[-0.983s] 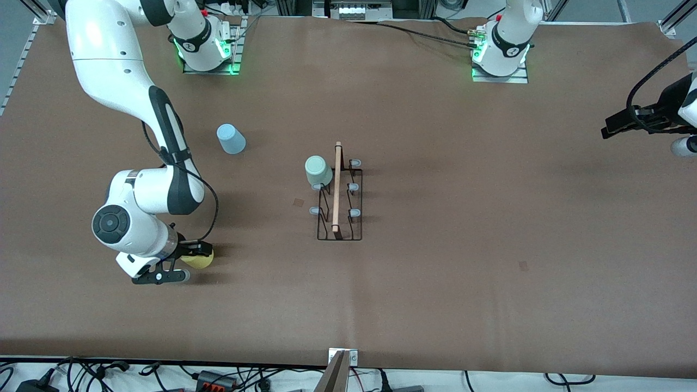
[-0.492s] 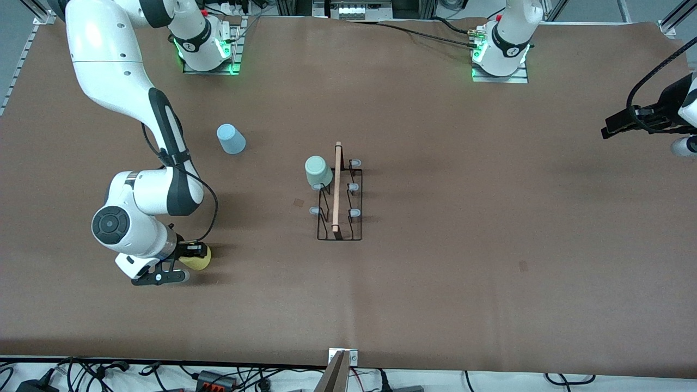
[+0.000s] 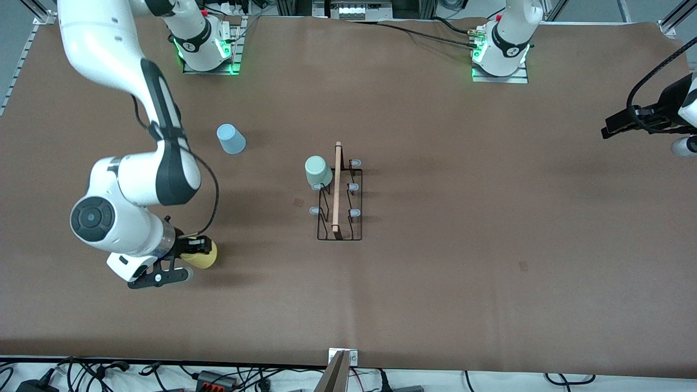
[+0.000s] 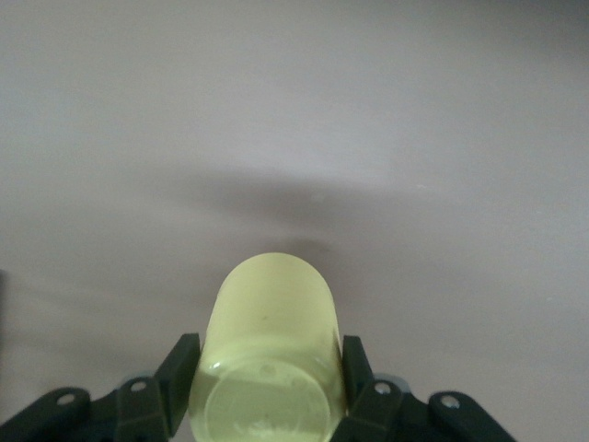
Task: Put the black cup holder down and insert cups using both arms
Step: 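Place the yellow cup onto a rack peg with the right gripper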
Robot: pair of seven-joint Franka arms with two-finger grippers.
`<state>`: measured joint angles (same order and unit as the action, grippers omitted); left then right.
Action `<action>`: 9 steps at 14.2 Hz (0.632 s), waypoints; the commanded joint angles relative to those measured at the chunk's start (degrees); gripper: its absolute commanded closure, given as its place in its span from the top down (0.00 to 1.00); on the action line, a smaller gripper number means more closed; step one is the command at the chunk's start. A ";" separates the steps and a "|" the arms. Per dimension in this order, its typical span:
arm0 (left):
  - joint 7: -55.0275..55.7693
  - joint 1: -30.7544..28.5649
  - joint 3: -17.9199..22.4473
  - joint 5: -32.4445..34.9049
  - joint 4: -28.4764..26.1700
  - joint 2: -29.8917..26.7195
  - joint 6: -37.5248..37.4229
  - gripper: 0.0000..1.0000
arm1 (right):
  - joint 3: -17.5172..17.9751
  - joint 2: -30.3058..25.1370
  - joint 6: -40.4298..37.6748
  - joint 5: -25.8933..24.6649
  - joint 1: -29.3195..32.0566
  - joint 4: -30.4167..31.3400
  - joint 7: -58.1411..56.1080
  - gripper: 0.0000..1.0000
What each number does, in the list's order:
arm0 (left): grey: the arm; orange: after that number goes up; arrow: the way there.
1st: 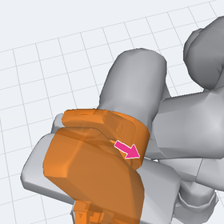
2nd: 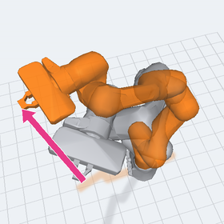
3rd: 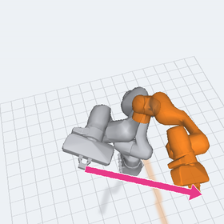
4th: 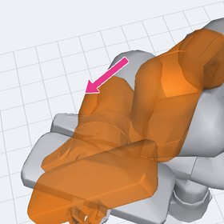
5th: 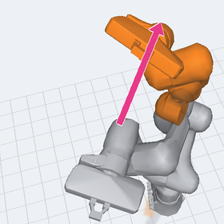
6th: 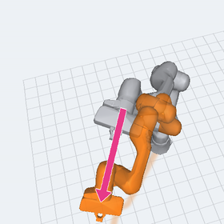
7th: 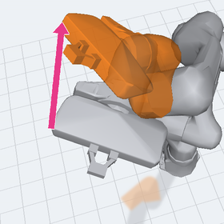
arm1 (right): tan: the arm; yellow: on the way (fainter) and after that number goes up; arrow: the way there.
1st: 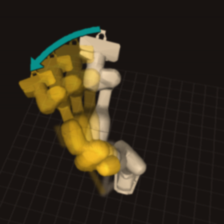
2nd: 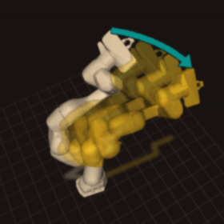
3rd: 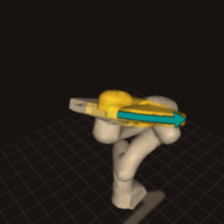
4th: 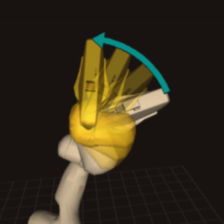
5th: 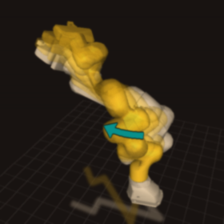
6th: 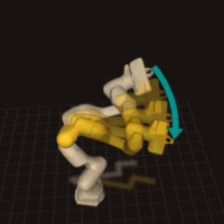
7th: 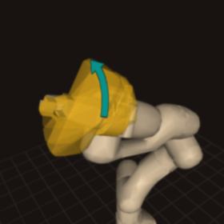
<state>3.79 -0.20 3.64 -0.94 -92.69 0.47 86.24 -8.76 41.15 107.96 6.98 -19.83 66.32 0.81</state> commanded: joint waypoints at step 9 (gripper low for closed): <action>0.16 0.38 0.23 1.02 0.67 -0.12 -0.99 1.00 | -0.12 1.12 1.98 0.05 -18.57 -2.25 35.03 0.27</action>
<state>3.79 -0.20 3.64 -0.94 -92.69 0.47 86.24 -8.36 40.73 108.09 6.98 -37.36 64.48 32.28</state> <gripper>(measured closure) 0.000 0.330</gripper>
